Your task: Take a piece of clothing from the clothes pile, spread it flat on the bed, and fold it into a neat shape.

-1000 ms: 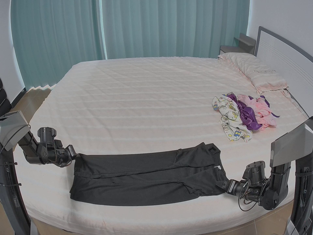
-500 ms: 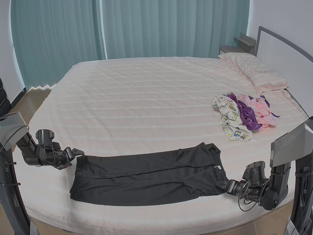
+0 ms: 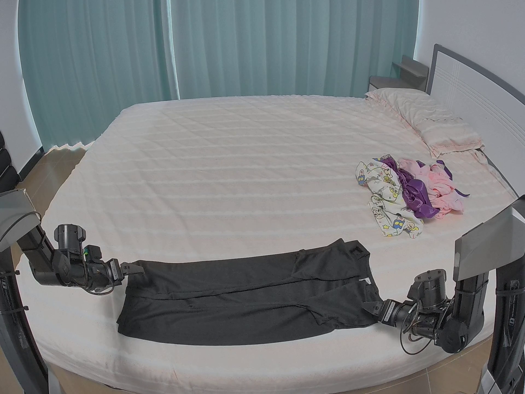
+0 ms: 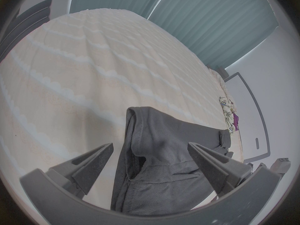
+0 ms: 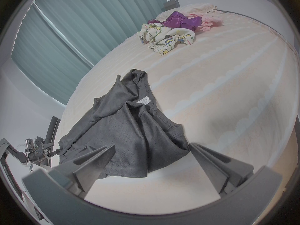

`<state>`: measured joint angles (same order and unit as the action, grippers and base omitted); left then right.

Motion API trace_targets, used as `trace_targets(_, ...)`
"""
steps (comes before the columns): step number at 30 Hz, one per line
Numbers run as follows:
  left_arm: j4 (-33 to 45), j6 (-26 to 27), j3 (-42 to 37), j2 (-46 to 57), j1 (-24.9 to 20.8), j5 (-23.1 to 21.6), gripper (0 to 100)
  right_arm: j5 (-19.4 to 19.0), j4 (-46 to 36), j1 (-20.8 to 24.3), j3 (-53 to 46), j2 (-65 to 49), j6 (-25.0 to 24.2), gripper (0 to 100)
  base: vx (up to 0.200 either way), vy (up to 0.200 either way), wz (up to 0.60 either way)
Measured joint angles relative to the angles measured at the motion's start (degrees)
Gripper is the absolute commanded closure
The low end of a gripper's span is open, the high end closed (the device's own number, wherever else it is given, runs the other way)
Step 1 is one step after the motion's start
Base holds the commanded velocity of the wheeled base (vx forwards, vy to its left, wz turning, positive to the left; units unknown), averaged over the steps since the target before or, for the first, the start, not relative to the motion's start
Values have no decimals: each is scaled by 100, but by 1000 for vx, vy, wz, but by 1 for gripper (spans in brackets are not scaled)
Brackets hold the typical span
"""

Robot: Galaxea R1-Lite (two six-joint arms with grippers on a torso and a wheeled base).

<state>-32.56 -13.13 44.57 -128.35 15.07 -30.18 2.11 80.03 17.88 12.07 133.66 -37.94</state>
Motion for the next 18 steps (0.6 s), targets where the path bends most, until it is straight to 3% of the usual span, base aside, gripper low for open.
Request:
trace_targets(6,-9,141,2,-119,-104,104,0,0,46,5,-39,9,4,0,0,0,0)
trace_targets(12,-11,791,27,-284,-115,213,0,0,46,0,-46,18,6,0,0,0,0)
trace_targets(18,-15,917,-26,-362,-154,208,0,0,46,-6,-48,20,6,0,0,0,0)
